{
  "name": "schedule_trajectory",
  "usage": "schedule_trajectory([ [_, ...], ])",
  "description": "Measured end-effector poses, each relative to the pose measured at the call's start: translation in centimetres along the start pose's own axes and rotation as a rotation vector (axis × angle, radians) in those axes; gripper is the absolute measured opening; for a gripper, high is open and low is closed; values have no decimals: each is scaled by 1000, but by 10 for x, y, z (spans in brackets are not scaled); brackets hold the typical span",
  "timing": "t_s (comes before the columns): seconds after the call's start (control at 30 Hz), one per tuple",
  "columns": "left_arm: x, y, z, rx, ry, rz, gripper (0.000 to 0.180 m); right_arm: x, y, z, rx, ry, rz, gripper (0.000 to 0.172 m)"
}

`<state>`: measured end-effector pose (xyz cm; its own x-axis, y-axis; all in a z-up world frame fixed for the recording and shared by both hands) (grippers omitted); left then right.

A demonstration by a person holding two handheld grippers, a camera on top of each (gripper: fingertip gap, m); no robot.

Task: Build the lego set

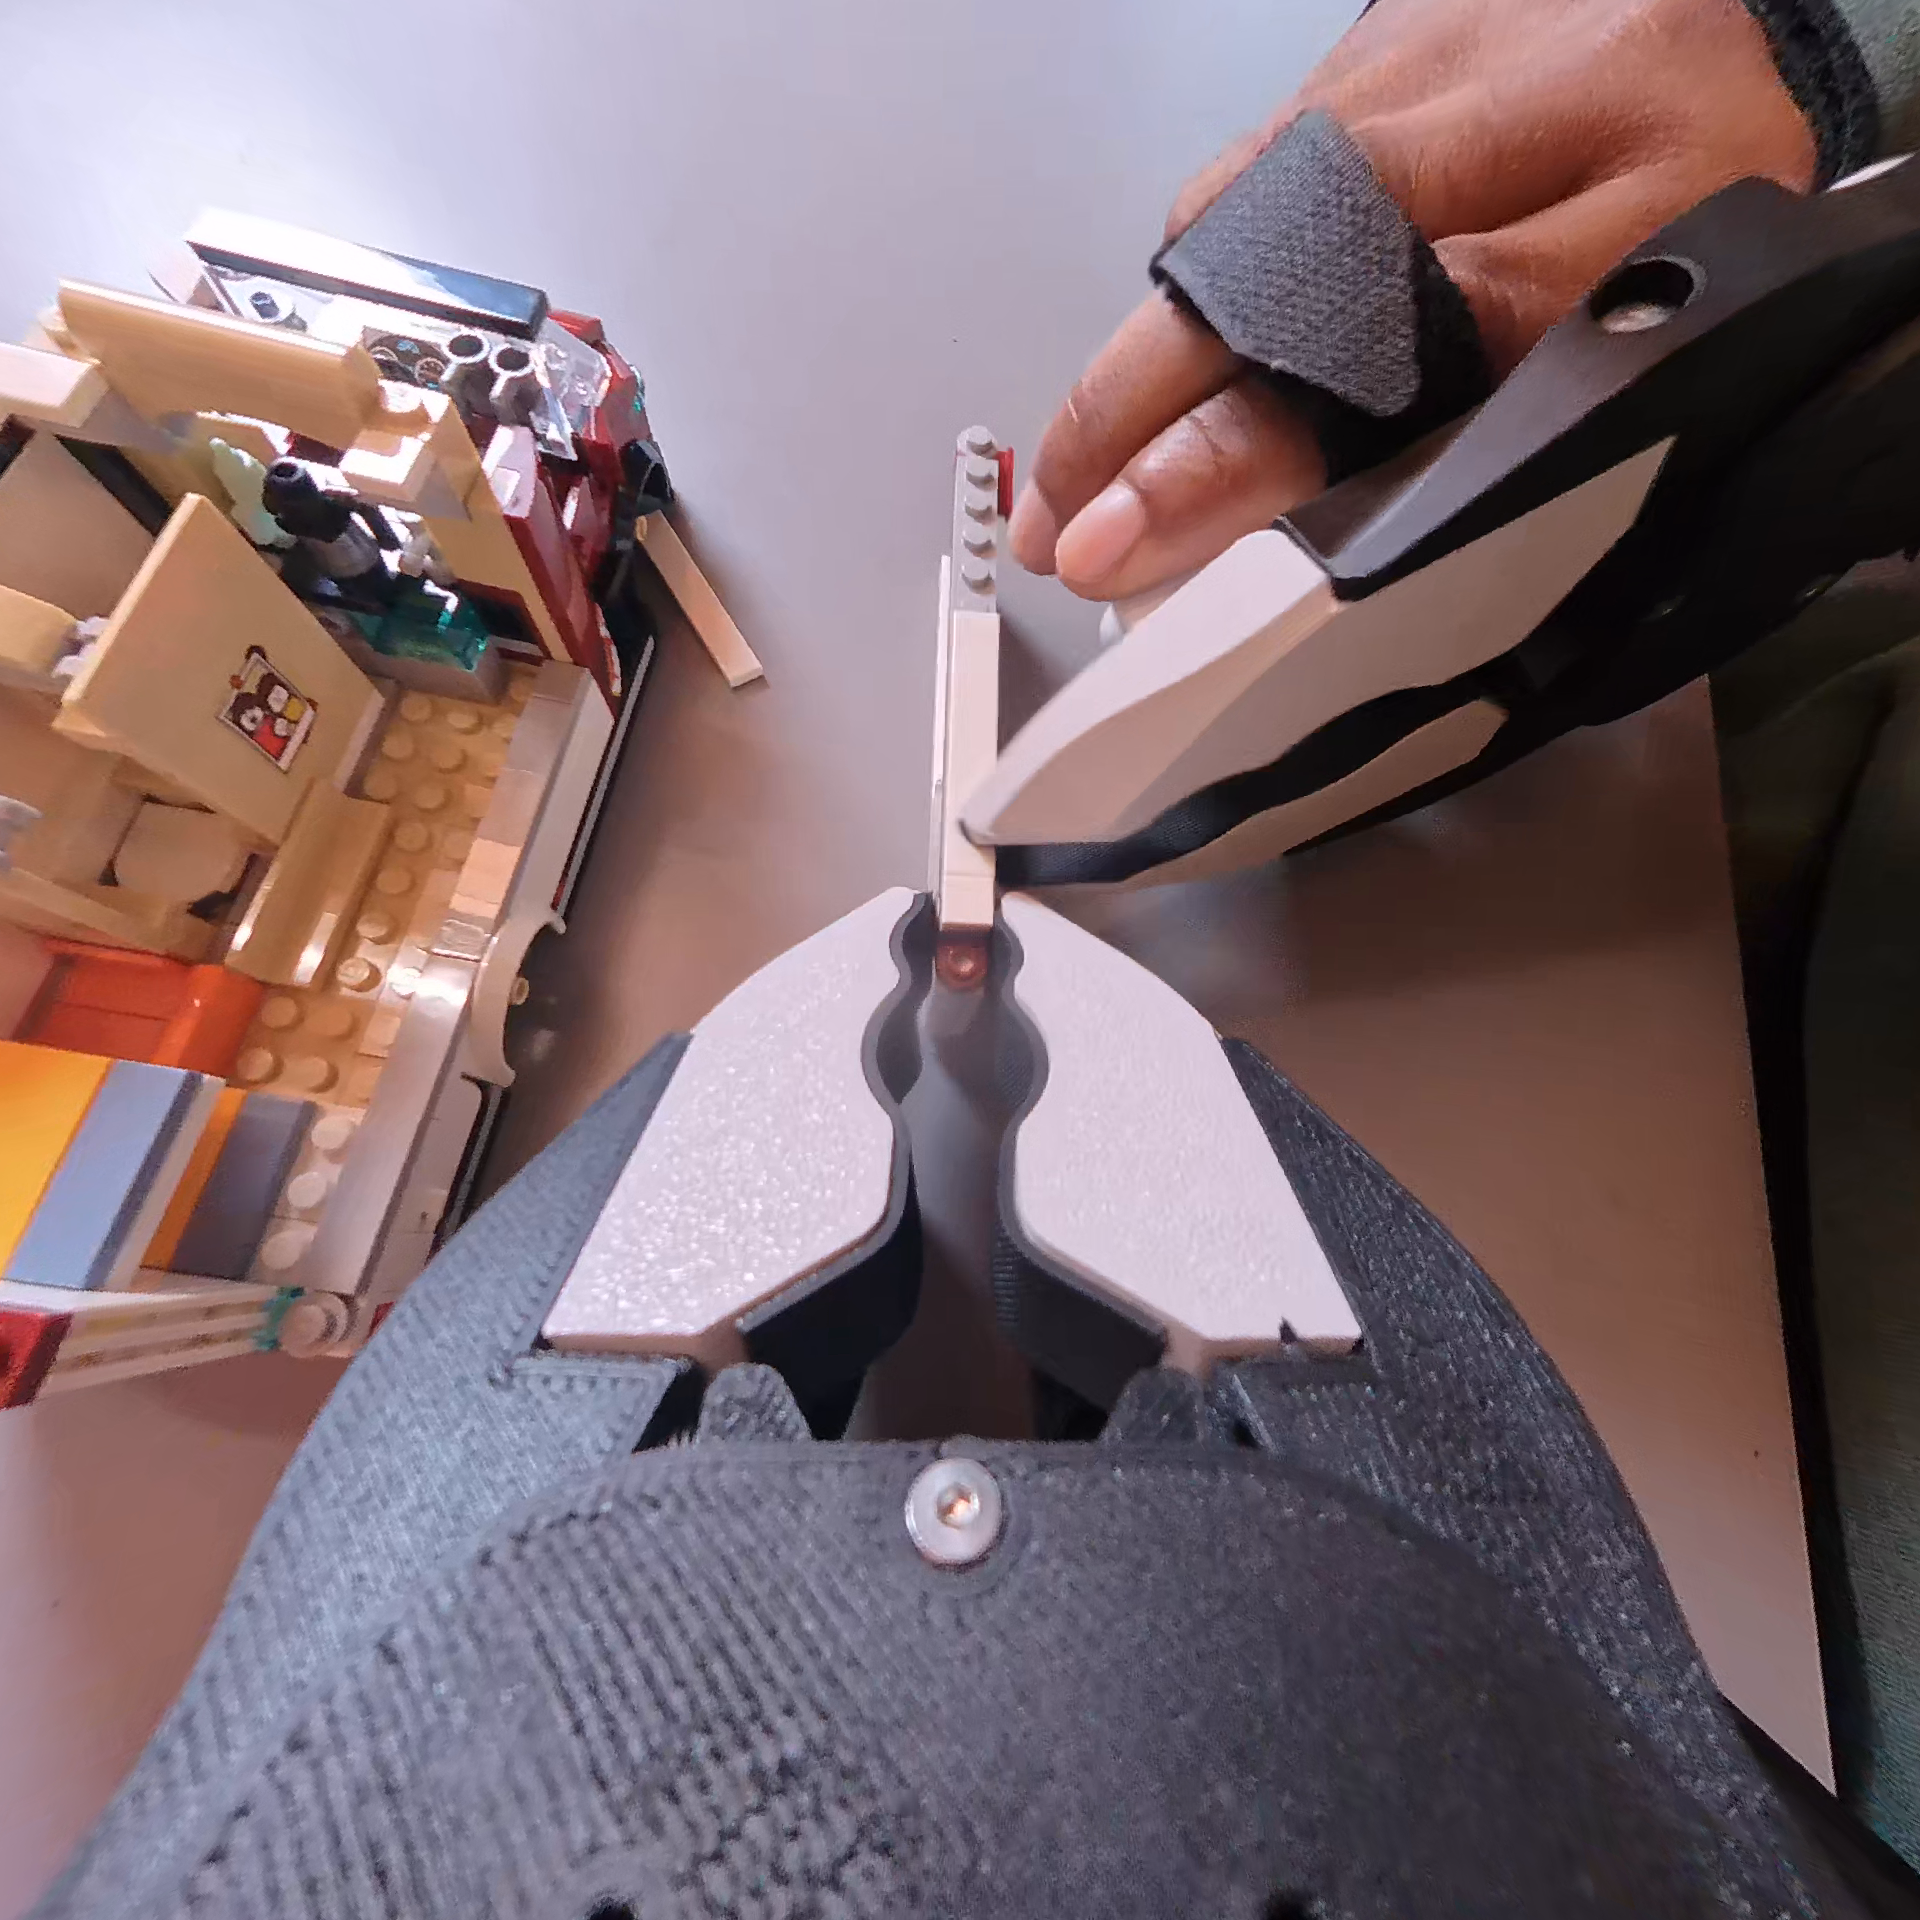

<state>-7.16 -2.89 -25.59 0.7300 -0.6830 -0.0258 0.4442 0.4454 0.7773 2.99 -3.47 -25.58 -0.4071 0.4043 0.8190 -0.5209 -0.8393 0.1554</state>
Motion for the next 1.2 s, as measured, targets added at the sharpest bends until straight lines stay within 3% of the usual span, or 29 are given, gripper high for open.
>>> schedule_trajectory([
  [0.1, -3, 1, -1, -7, -7, 23, 9, 7, 1, -2, -5, 15, 16, 0],
  [0.27, -4, 0, 0, -2, -20, 36, 9, 13, 1, 1, 35, 93, -112, 10],
  [0.43, -7, -3, 5, 37, 16, -22, 8, 31, -18, 21, 208, 272, -441, 27],
  [0.63, 11, 7, 14, 207, 165, -385, 8, 35, -53, 31, 365, 492, -721, 25],
  [0.73, 16, 7, 12, 229, 289, -557, 9, 32, -51, 33, 376, 508, -676, 17],
  [0.83, 17, 6, 11, 240, 313, -592, 9, 25, -47, 31, 328, 499, -575, 13],
  [0.93, 17, 5, 9, 250, 411, -719, 9, 20, -47, 29, 288, 531, -538, 28],
  [1.2, 24, 6, 10, 300, 667, -1088, 8, 42, -66, 19, 333, 860, -877, 69],
])
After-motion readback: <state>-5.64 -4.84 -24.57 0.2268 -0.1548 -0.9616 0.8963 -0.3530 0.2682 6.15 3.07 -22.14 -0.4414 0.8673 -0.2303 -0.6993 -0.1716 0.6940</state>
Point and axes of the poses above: each gripper's, where its closed fingertips meet, z back along the fingers, y out of its top, x = y × z across the jaws, the point moved 7 cm from there along z, back along the fingers, and after that the axes turned 15 degrees about y, right-handed, at the moved point
